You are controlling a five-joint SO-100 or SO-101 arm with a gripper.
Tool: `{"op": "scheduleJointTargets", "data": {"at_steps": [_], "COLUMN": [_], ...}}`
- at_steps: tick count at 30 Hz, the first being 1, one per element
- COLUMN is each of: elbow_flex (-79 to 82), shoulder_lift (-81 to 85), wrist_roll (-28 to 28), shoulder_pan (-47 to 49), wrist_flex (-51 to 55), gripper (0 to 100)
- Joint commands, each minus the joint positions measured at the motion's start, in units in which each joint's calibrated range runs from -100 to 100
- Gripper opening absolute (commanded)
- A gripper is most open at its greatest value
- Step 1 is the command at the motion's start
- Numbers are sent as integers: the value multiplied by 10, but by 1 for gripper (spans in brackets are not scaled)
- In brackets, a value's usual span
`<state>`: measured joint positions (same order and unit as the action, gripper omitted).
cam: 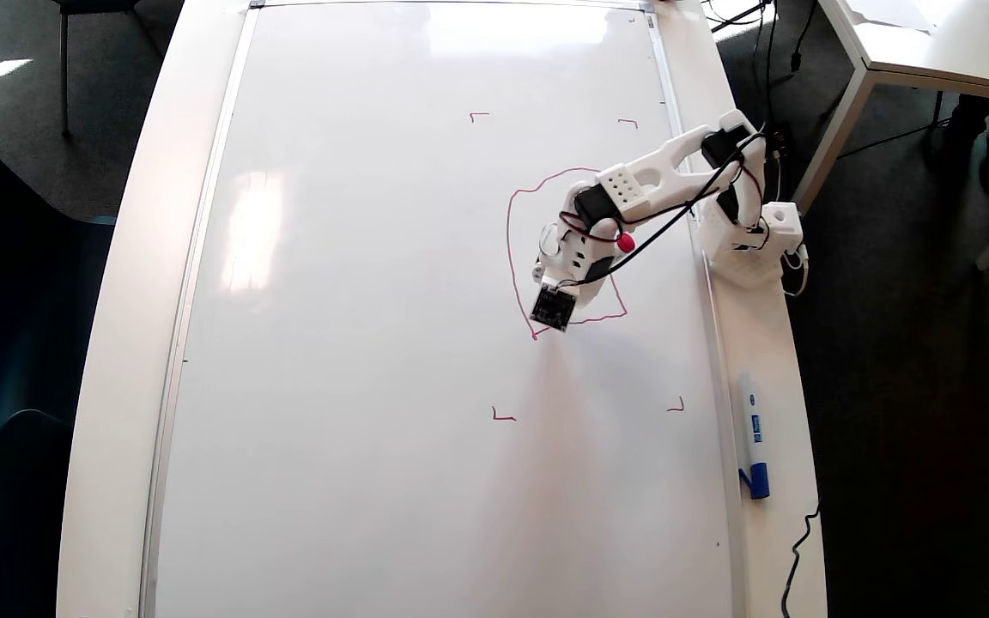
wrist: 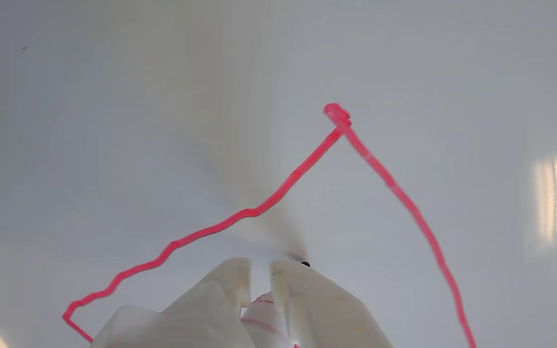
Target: Draw on a whiteboard a robot head using a pen attached to the gripper
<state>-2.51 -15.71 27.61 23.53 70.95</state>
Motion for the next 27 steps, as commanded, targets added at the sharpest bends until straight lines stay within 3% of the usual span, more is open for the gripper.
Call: {"op": "scheduleJointTargets", "data": {"at_steps": [1,12,27], "elbow_flex": [-22,77,84], "shoulder_lift": [82,111,104], "wrist_roll": [-16,-22,-49], "shoulder_pan": [-18,-128,-246], "wrist_flex": [3,10,10], "gripper": [1,1,1]}}
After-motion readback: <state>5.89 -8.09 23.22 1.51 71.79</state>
